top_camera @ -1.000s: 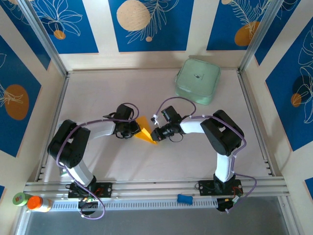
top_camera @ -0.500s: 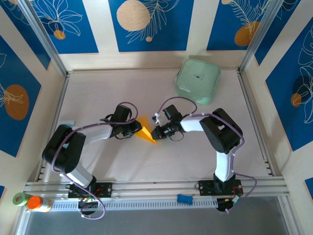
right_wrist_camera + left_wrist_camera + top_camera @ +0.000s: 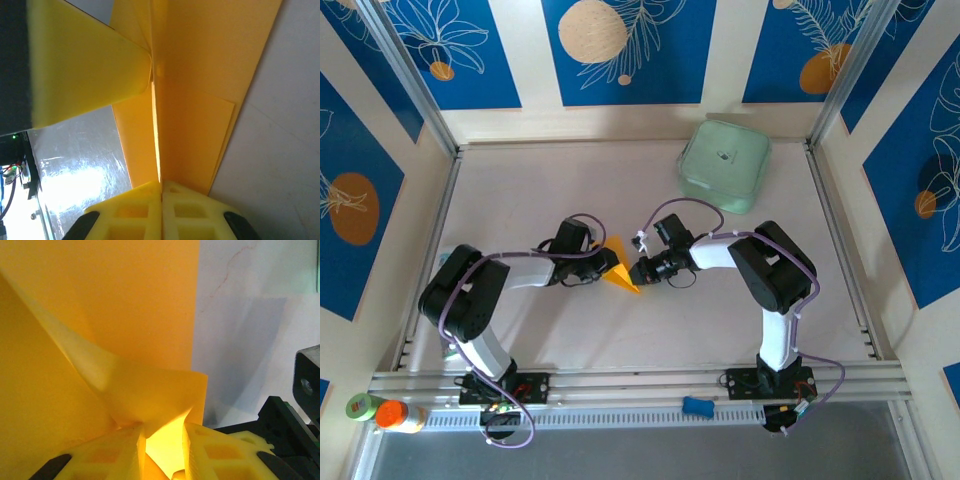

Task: Fold a paper plane with a square sheet of paper (pick it up from the middle)

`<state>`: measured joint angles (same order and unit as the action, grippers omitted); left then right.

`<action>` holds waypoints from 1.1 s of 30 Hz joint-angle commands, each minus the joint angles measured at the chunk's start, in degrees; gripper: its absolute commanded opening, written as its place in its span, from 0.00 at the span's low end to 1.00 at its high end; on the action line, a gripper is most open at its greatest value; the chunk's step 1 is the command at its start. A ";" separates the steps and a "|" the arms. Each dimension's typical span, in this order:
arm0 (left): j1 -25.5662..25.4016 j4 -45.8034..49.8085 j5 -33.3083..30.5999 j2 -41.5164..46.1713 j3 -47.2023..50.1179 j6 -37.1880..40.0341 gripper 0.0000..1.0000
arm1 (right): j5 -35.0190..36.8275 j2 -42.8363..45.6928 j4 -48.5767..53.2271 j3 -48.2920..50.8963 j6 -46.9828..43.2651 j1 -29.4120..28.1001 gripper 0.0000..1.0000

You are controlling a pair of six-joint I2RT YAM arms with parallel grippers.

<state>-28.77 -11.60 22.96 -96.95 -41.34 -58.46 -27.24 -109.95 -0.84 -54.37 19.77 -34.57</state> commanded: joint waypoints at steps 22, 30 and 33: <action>-0.67 1.66 3.31 -0.50 -3.31 0.67 0.27 | 3.12 -2.30 3.46 0.66 1.20 0.18 0.16; 0.20 2.16 -2.61 3.39 -0.30 -0.41 0.27 | 1.40 -2.11 0.80 1.97 1.67 0.92 0.06; 0.39 1.77 -3.63 3.96 1.03 -0.82 0.26 | -0.26 -1.85 -1.48 3.01 2.20 1.59 0.04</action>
<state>-28.77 -10.48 21.74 -94.54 -41.76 -58.63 -28.32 -110.13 -2.90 -53.47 21.54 -33.87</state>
